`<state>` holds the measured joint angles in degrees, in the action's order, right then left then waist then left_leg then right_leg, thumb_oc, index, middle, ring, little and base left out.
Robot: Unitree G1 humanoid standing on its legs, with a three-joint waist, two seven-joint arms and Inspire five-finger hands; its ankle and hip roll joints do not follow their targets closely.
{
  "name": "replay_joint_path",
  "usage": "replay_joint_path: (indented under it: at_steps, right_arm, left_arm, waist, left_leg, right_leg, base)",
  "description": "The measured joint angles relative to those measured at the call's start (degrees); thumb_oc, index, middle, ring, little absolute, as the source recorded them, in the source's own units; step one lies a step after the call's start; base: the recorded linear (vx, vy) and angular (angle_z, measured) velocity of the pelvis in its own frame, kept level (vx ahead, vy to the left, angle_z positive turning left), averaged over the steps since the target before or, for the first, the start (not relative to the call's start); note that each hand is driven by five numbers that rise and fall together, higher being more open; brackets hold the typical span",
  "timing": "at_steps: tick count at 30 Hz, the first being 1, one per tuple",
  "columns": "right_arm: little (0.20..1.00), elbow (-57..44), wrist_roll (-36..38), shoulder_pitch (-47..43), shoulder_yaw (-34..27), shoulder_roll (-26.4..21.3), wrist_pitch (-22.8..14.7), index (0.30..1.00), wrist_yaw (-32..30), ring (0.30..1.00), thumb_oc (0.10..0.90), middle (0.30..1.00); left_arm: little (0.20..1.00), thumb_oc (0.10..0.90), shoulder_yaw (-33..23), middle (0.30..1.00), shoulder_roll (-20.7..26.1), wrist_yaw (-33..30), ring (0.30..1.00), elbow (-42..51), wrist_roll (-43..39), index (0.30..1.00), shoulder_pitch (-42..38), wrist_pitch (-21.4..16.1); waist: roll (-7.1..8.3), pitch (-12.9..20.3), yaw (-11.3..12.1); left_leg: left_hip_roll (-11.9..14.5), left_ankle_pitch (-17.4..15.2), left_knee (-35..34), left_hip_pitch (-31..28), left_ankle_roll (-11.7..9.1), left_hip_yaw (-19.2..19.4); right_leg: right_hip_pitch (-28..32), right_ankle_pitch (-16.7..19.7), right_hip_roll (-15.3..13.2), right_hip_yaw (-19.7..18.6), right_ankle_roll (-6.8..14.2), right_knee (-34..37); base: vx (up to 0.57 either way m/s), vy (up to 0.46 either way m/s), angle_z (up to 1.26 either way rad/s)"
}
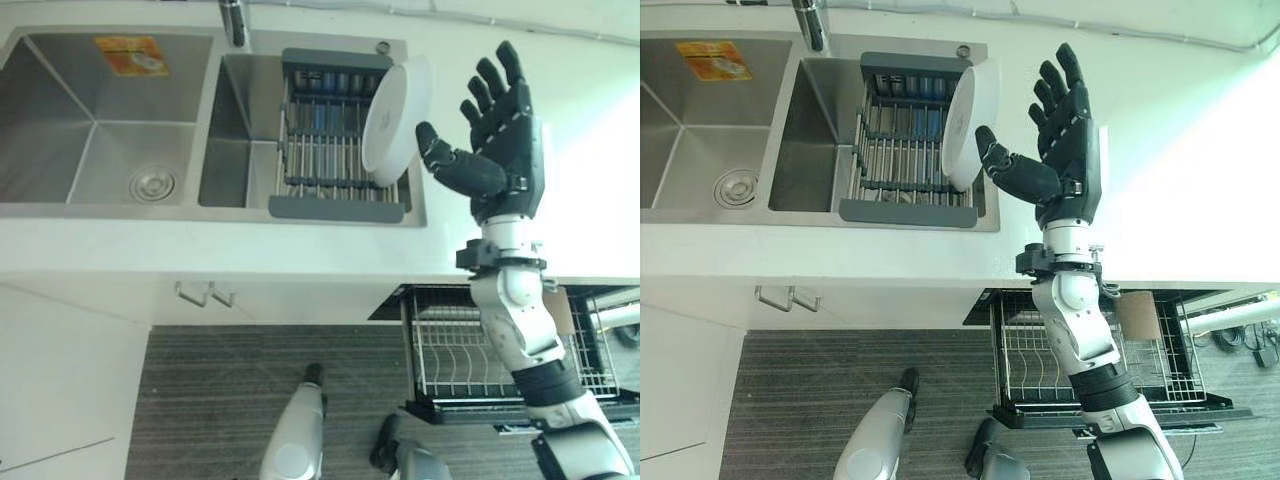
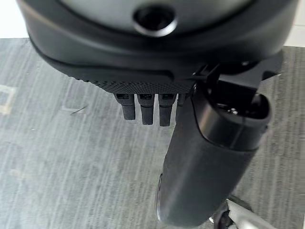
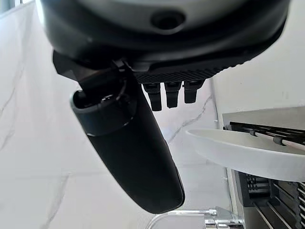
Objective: Place the dishes in the dishwasher.
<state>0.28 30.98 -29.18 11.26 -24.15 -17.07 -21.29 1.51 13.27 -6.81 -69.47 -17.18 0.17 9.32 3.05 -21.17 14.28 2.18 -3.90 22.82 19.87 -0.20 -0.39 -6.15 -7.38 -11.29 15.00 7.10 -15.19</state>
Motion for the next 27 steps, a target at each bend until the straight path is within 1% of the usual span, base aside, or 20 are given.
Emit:
replay_joint_path:
  at_steps: [4, 7, 10, 11, 16, 19, 24, 27]
  right_arm:
    - [0.9, 1.68, 0.06, -0.15, 0.0, 1.02, -0.01, 0.9, -0.58, 0.9, 0.8, 0.9]
    - [0.9, 2.45, 1.02, -0.14, 0.35, 1.42, 0.0, 0.9, -0.47, 0.9, 0.8, 0.9]
    - [0.9, 2.45, 1.59, -0.49, 1.15, 2.13, -0.02, 0.9, -0.22, 0.9, 0.8, 0.9]
    - [0.9, 2.45, 2.13, -0.62, 1.45, 3.4, -0.01, 0.9, -0.33, 0.9, 0.8, 0.9]
    - [0.9, 3.18, 3.11, -0.64, 1.84, 3.53, 0.12, 0.9, -0.57, 0.9, 0.8, 0.9]
    - [0.9, 5.3, 4.1, -0.89, 1.87, 3.56, 0.21, 0.9, -0.49, 0.9, 0.8, 0.9]
    - [0.9, 5.34, 6.67, -1.0, 2.37, 3.72, 0.94, 0.9, -0.29, 0.9, 0.8, 0.9]
    - [0.9, 5.33, 8.55, -1.11, 2.52, 4.46, 1.27, 0.9, 0.1, 0.9, 0.8, 0.9]
  left_arm:
    - [0.9, 0.8, 0.95, 0.9, 0.06, -0.01, 0.9, 0.59, 2.22, 0.9, -0.9, -0.85]
    - [0.9, 0.8, 3.45, 0.9, 0.42, -0.01, 0.9, 1.5, 4.53, 0.9, -1.11, -2.16]
    - [0.9, 0.8, 5.58, 0.9, 1.16, 0.01, 0.9, 3.06, 4.54, 0.9, -1.42, -2.24]
    - [0.9, 0.8, 5.57, 0.9, 1.18, 0.04, 0.9, 3.72, 4.54, 0.9, -1.49, -2.24]
    - [0.9, 0.8, 5.59, 0.9, 1.19, 0.04, 0.9, 3.63, 4.54, 0.9, -1.21, -2.15]
    - [0.9, 0.8, 5.59, 0.9, 1.19, 0.05, 0.9, 3.65, 4.54, 0.9, -1.22, -2.22]
    - [0.9, 0.8, 5.65, 0.9, 1.19, 0.04, 0.9, 3.74, 4.61, 0.9, -1.24, -2.25]
    - [0.9, 0.8, 5.71, 0.9, 1.19, 0.0, 0.9, 3.78, 4.63, 0.9, -1.22, -2.31]
  waist:
    - [0.13, -0.12, -0.06]
    - [0.07, -0.16, -0.06]
    - [-0.28, -0.42, -0.05]
    - [-0.5, -0.6, -0.02]
    - [-0.55, -0.74, 0.17]
    - [-0.59, -0.79, 0.19]
    - [-1.55, -2.08, 0.13]
    - [-1.65, -2.21, 0.13]
  left_leg:
    - [-0.28, -0.9, -0.05, -0.82, -0.09, 0.33]
    - [-0.28, -1.15, 0.08, -0.79, -0.01, 0.66]
    - [-0.28, -1.23, 0.29, -0.72, 0.09, 0.76]
    - [-0.29, -1.23, 0.28, -0.61, 0.1, 0.77]
    - [-0.35, -1.05, 0.35, -0.38, 0.4, 0.72]
    - [-0.4, -1.04, 0.38, -0.38, 0.41, 0.67]
    - [-0.72, -0.98, 0.39, -0.45, 0.49, 0.49]
    - [-1.13, -0.89, 0.38, -0.44, 0.64, 0.3]
  right_leg:
    - [0.62, -0.16, -0.42, -0.16, -0.2, 0.26]
    - [0.52, -0.15, -0.58, -0.33, -0.19, 0.29]
    - [0.4, -0.16, -0.59, -0.47, -0.19, 0.26]
    - [0.27, -0.16, -0.6, -0.49, -0.19, 0.26]
    - [0.06, -0.16, -0.56, -0.45, -0.19, 0.3]
    - [0.21, -0.17, -0.57, -0.4, -0.18, 0.35]
    - [0.59, -0.17, -0.81, -0.27, -0.17, 0.2]
    - [0.64, -0.24, -1.14, -0.12, 0.02, 0.04]
  base:
    - [0.03, 0.019, -0.04]
    - [0.01, -0.006, -0.04]
    - [0.0, 0.0, 0.0]
    - [0.0, 0.0, 0.0]
    - [0.0, 0.0, 0.0]
    - [0.0, 0.009, 0.01]
    - [-0.01, 0.03, 0.02]
    - [-0.01, 0.015, 0.05]
